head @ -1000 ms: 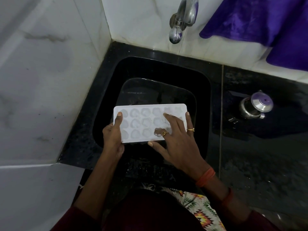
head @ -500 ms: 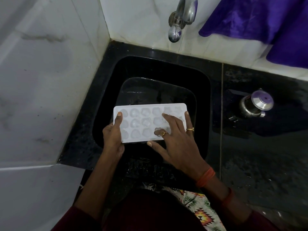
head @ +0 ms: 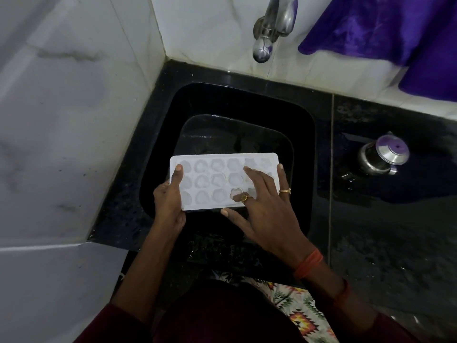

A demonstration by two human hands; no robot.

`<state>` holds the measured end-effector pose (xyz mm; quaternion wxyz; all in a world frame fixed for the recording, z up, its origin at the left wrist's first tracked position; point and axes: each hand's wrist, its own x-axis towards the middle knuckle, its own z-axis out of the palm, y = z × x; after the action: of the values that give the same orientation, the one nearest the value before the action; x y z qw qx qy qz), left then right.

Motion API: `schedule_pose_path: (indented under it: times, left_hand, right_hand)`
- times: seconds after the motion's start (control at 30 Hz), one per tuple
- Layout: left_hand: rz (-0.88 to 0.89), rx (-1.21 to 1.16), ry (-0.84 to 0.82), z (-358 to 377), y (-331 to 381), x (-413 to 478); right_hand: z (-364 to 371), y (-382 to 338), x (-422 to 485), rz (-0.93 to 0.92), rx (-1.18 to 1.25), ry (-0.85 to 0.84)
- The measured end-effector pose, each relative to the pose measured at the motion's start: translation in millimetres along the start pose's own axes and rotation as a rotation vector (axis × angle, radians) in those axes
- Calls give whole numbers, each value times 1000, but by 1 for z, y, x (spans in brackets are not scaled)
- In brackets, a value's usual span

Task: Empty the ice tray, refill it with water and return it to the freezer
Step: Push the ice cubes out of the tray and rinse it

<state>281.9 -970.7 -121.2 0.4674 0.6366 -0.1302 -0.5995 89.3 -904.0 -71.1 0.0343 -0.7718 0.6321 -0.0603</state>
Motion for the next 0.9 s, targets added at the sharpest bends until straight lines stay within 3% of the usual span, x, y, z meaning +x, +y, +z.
schedule_pose_path:
  times: [0.6,0.9]
  left_hand:
    - [-5,-7,-5,-5,-1,6]
    - [-27,-30,7,-2,1,5]
  right_hand:
    - [-1,0,4,-51,-102,-94]
    - [0,8,7,-59,-97,-17]
